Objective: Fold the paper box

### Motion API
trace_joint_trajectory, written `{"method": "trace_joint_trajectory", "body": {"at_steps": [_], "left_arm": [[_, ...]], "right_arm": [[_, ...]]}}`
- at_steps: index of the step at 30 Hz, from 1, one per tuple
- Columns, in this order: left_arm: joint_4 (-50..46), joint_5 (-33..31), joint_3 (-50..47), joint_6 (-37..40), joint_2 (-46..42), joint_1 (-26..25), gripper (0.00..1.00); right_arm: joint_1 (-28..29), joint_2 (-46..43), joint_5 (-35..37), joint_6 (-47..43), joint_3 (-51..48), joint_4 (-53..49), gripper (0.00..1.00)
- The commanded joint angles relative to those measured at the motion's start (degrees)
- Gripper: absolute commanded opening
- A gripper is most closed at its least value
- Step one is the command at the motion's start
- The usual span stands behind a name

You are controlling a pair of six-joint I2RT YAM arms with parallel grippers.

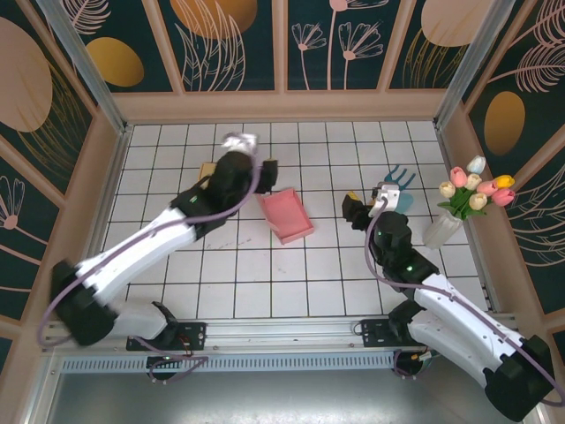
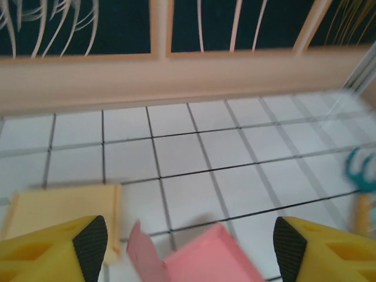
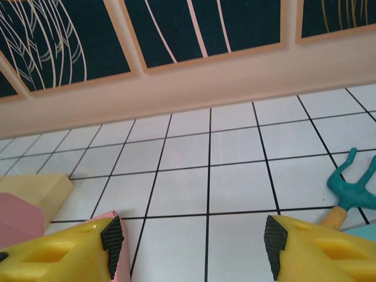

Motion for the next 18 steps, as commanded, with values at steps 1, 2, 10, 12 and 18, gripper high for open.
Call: {"method": "trace_joint_trajectory", "body": {"at_steps": [1,2,10,12,18], "left_arm": [[1.85,4.25,-8.03,-18.41,-2.84,-0.21,0.77],[0.11,5.56,-8.12,-19.45,-3.09,-0.17,0.77],[2.72,17.68,-12.07,-30.01,-1.24,-0.21,0.82],[0.43,16.6,-10.7,-32.01,0.33,-0.17,0.78],[-3.53,13.22,-7.1,-31.66,3.77,-0.22,0.62]], "right_arm": [[-0.6,0.54,-1.27,0.72,0.99,1.0,0.68],[-0.55,0.67,-1.56,0.72,1.06,0.85,0.68],[-0.6,1.63,-1.89,0.49,1.5,0.32,0.68],[-0.55,1.99,-1.6,0.32,1.64,0.16,0.68],[-0.57,1.74,-3.62,0.54,2.64,-0.98,0.68]]}}
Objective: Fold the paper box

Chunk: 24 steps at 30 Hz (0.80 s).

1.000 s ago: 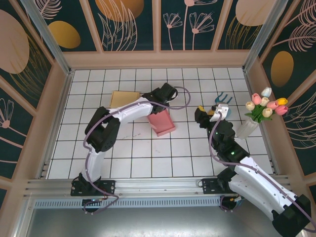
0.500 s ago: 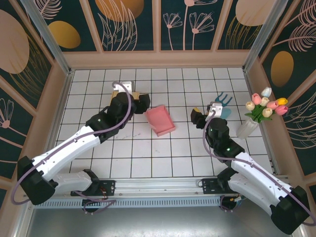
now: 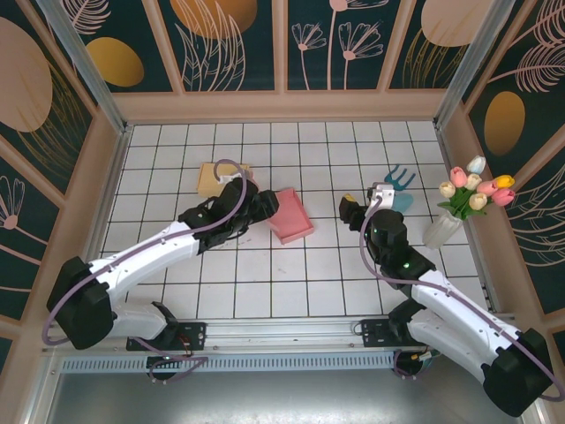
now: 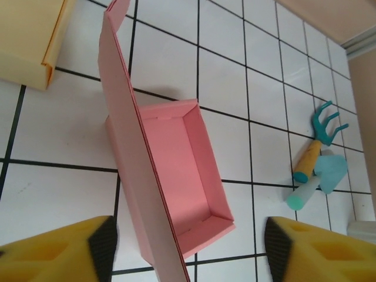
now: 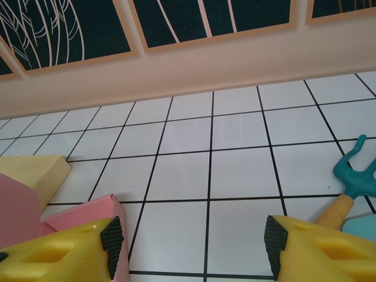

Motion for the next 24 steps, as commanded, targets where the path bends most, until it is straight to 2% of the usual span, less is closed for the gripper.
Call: {"method": "trace_joint_trajectory", "body": {"at_steps": [1,4,8,12,15,18,21,23,24], "left_arm": [[-2.08,0.11,4.22,-0.77,2.42,-0.24,0.58],[-4.0,2.29,7.35,1.2,6.13,-0.19,0.37],[-10.72,0.4,14.63,6.45,10.41,-0.11,0.18],[-22.72,-1.63,29.06,16.97,17.37,-0.16,0.0],[-32.96,-6.09,41.36,28.29,23.46,-0.16,0.0],[-40.24,-15.3,49.54,38.62,26.45,-0.32,0.0],[-36.67,-25.14,46.22,51.94,23.7,-1.08,0.0],[-27.13,-26.88,38.36,61.95,18.76,-1.21,0.0],[-23.46,-25.42,34.53,66.59,16.43,-1.23,0.0]], "right_arm": [[-0.32,-0.7,-1.71,0.58,2.46,-0.37,0.68],[-0.4,-1.42,-1.58,0.62,2.32,-0.59,0.68],[-0.34,-1.78,-1.82,0.84,2.23,-0.53,0.68],[-0.31,-1.62,-1.41,0.83,2.32,-0.6,0.68],[-0.36,-1.64,-0.78,0.63,2.32,-0.81,0.68],[-0.43,-1.64,-0.81,-0.02,2.56,-0.73,0.68],[-0.39,-1.9,-5.31,-3.56,2.37,1.36,0.68],[-0.4,-1.54,-8.73,-7.19,2.03,3.97,0.67],[-0.47,-0.95,-9.51,-9.73,1.55,6.01,0.67]]}}
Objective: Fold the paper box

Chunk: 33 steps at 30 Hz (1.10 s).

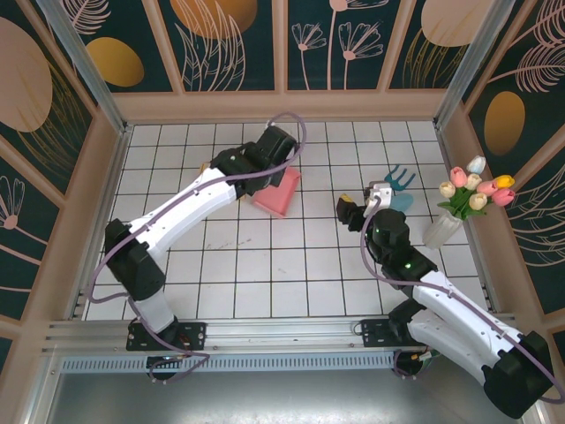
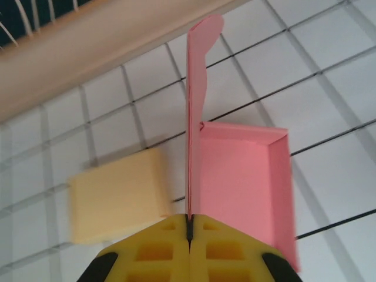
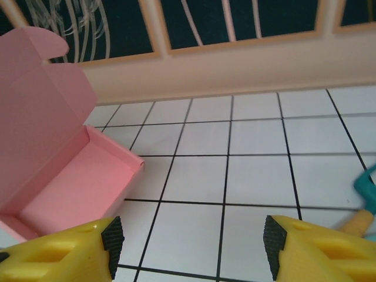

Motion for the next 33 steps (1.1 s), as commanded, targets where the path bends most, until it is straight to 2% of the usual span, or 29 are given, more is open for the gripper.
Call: {"method": "trace_joint_trajectory", "body": {"at_steps": [1,2,5,7,10,12,14,16,18,25,33], "left_arm": [[8.29,-3.4,-9.76,22.98,-7.72,-0.64,0.0],[12.1,-0.73,-13.22,26.85,-10.04,-0.73,0.0],[26.32,5.3,-27.21,38.87,-19.11,-0.84,0.0],[34.26,9.29,-34.57,44.13,-24.39,-0.86,0.0],[41.98,18.22,-43.5,51.69,-31.7,-0.88,0.0],[45.6,24.21,-48.24,55.91,-36.4,-0.91,0.0],[47.44,27.33,-51.38,60.47,-40.01,-0.9,0.0],[48.68,28.39,-52.12,61.85,-41.68,-0.89,0.0],[46.01,29.44,-50.07,61.48,-41.87,-0.9,0.0],[43.58,31.87,-49.95,61.96,-43.38,-0.91,0.0],[44.74,31.23,-51.15,61.9,-43.19,-0.89,0.0]], "right_arm": [[-0.65,0.92,-6.07,-9.45,0.54,8.07,0.67],[-1.37,2.06,-7.82,-12.02,-0.08,11.23,0.67],[-6.21,7.98,-23.04,-21.35,-2.39,24.18,0.68],[-8.88,13.26,-29.38,-27.08,-2.17,30.88,0.68],[-13.08,21.0,-40.69,-35.09,4.95,25.4,0.66],[-13.99,24.09,-45.25,-42.1,7.95,21.99,0.65],[-15.07,25.45,-48.71,-46.65,9.61,20.24,0.64],[-15.51,26.13,-50.77,-51.25,10.93,18.57,0.64],[-15.21,26.66,-51.16,-56.38,13.05,14.66,0.61],[-13.9,25.27,-53.06,-65.86,19.41,1.18,0.58],[-12.67,23.68,-51.53,-72.01,23.99,-9.61,0.58]]}}
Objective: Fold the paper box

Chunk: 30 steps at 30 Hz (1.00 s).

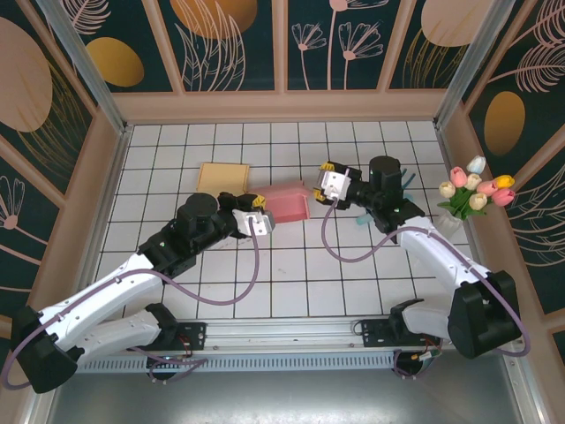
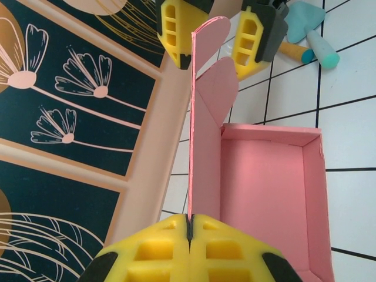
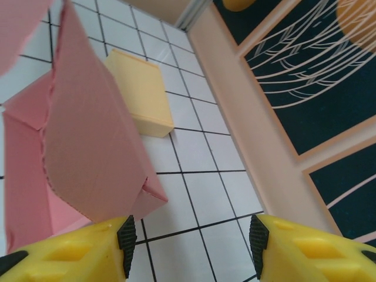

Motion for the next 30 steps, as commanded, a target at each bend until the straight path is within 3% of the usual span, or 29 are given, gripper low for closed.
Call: {"method": "trace_joint_trajectory", "body": {"at_steps": [1,18,30], "left_arm": [[3.09,1.42,-0.43,1.01,-0.68,-0.17,0.0],[1.74,5.18,-0.52,0.05,0.11,-0.63,0.0],[-1.68,8.45,0.44,0.15,0.59,-1.45,0.0]], "right_arm": [[0.25,-2.02,-1.18,-4.92,3.6,-6.44,0.57],[8.39,-1.82,-1.18,-8.7,4.21,-8.03,0.56],[10.72,0.42,-3.77,-9.39,6.45,-11.96,0.49]]}}
